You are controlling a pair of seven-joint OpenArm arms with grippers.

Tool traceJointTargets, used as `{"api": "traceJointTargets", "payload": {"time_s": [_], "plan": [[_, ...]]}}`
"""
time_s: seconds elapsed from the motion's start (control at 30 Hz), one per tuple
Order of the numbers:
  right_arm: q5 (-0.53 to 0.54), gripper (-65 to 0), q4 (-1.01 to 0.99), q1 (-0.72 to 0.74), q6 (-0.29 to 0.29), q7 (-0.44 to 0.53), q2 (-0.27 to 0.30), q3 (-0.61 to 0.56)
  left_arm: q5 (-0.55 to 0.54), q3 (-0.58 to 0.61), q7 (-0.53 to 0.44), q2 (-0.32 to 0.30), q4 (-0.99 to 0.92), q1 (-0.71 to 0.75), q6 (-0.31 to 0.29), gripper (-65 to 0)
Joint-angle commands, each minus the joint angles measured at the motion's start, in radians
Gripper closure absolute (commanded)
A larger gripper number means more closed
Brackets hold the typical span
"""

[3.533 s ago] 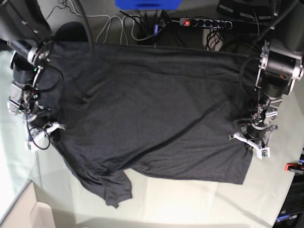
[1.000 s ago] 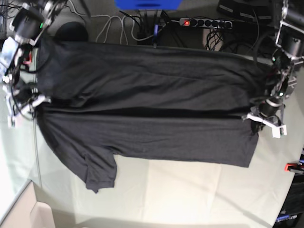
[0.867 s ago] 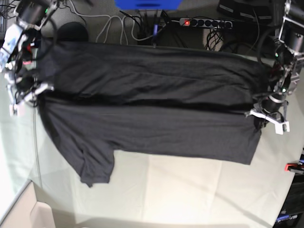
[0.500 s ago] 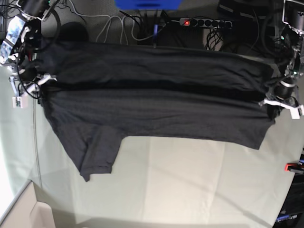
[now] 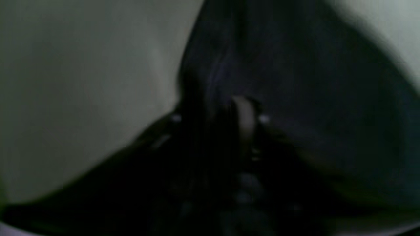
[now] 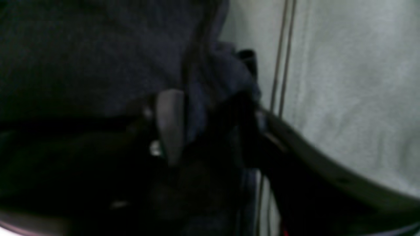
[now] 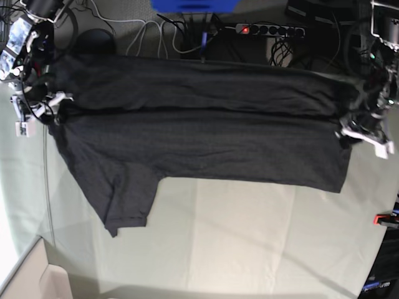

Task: Layout the t-shirt on the table in an organized manner, then fold the t-shirt properly
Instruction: 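Release and regrasp the folded shirt's edge with both grippers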

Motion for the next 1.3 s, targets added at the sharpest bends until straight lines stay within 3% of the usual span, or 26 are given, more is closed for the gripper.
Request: {"api": "traceJointTargets", "payload": {"time_s": [0.0,0.1,0.27,0.43,0.53,0.7,0.87,1.0,1.1,1.17,1.27], "plan": [[0.012,-34.0,0.020,0.004,-0.001,0.018,0.016,0.005,-0.004,-0.043,-0.019,-0.008,0.013,0.003,0.001,-28.3],[0.012,-38.9,0.022,0.004,-0.001,0.018,0.018,0.005,0.004,-0.168,-0.011,0.030,0.060,0.014,0.001,-38.5],[0.012,-39.9,0.079,0.012,-0.001,0.018,0.015,0.005,0.006,-0.245,-0.016,0.044,0.099,-0.006,0.001,-47.2],[0.006,-39.9,0.076,0.056,-0.001,0.018,0.015,0.005,0.095,-0.204,-0.019,0.052,0.031,-0.155,0.001,-47.8],[0.004,-39.9,0.048,0.081,-0.001,0.018,0.021,0.003,0.214,-0.142,-0.020,0.096,-0.081,-0.278,0.001,-47.8],[0.004,-40.0,0.016,0.118,-0.001,0.018,0.041,0.002,0.426,-0.136,-0.028,0.181,-0.348,-0.448,0.001,-47.9],[0.004,-40.0,-0.003,0.141,-0.001,0.018,0.055,0.003,0.607,-0.132,-0.185,0.236,-0.572,-0.549,-0.001,-47.7],[0.004,-39.9,-0.003,0.144,-0.001,0.018,0.065,0.003,0.675,-0.132,-0.255,0.253,-0.653,-0.576,-0.001,-47.7],[0.004,-39.9,-0.003,0.151,-0.001,0.018,0.068,0.005,0.681,-0.132,-0.260,0.253,-0.661,-0.577,-0.001,-47.4],[0.004,-40.0,-0.001,0.174,-0.001,0.018,0.068,0.005,0.681,-0.132,-0.260,0.253,-0.661,-0.576,-0.001,-43.6],[0.004,-40.0,-0.004,0.205,-0.001,0.018,0.084,-0.001,0.679,-0.132,-0.260,0.251,-0.661,-0.574,-0.001,-26.2]]}}
